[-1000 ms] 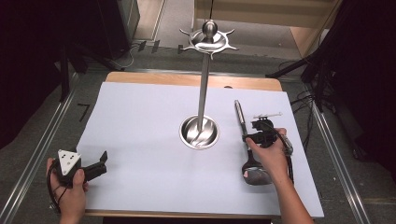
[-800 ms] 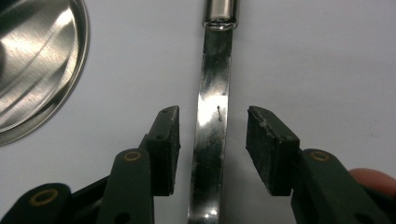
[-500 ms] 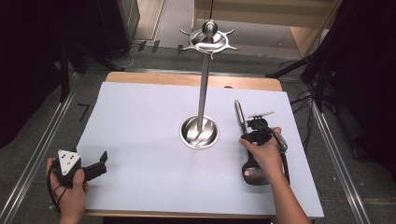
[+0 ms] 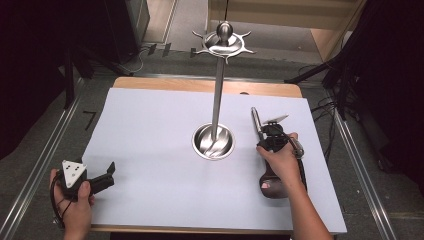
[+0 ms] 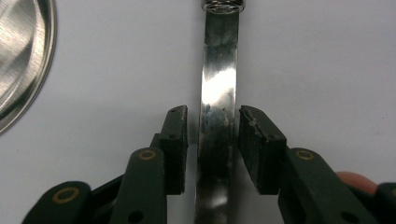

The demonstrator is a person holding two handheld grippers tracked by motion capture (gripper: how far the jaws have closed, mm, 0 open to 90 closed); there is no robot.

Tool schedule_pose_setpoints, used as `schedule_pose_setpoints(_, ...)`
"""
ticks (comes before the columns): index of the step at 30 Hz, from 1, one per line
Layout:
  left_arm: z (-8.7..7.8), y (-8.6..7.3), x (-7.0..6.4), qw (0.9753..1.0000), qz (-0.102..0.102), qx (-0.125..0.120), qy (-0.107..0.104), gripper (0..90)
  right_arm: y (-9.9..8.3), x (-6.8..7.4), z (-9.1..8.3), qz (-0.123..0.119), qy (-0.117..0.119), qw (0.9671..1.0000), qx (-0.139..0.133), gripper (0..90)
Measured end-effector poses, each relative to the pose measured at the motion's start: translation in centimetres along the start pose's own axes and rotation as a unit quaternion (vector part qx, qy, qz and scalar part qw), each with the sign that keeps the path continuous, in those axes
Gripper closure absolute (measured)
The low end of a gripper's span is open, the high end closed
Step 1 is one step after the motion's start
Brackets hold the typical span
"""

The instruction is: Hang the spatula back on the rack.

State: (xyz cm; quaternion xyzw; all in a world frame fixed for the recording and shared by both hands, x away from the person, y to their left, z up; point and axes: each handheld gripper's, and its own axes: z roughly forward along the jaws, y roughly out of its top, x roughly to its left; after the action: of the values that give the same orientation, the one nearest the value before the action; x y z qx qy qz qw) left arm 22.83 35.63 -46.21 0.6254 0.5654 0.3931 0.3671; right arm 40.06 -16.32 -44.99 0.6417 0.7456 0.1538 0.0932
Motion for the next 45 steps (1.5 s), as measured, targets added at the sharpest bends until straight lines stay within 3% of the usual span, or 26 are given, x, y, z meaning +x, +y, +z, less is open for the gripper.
schedule_pose_setpoints(4, 0.0, 0.0, 0.0, 1.0000, 0.000, 0.000, 0.000, 0.0, 0.4, 0.0, 0.1, 0.004, -0.003, 0.9999, 0.016, 74.8)
schedule_pose_setpoints(8, 0.0, 0.0, 0.0, 1.0000, 0.000, -0.001, -0.002, 0.0, 0.4, -0.1, 0.0, 0.014, -0.002, 0.9998, 0.014, 76.2)
schedule_pose_setpoints(21, 0.0, 0.0, 0.0, 1.0000, 0.000, 0.000, -0.002, 0.0, -1.0, -0.7, -0.4, 0.017, 0.020, 0.9986, -0.046, 76.7)
schedule_pose_setpoints(25, 0.0, 0.0, 0.0, 1.0000, -0.001, 0.000, -0.001, 0.0, -1.5, -0.6, -1.0, 0.010, 0.027, 0.9965, -0.079, 76.7)
schedule_pose_setpoints(39, 0.0, 0.0, 0.0, 1.0000, 0.000, 0.000, -0.002, 0.0, -2.6, -0.8, -1.9, 0.011, 0.041, 0.9891, -0.141, 76.7)
schedule_pose_setpoints(41, 0.0, 0.0, 0.0, 1.0000, 0.000, 0.000, -0.002, 0.0, -2.8, -0.8, -2.2, 0.010, 0.042, 0.9860, -0.161, 76.7)
schedule_pose_setpoints(45, 0.0, 0.0, 0.0, 1.0000, -0.001, 0.000, -0.002, 0.0, -3.0, -0.7, -2.5, 0.012, 0.047, 0.9835, -0.174, 76.7)
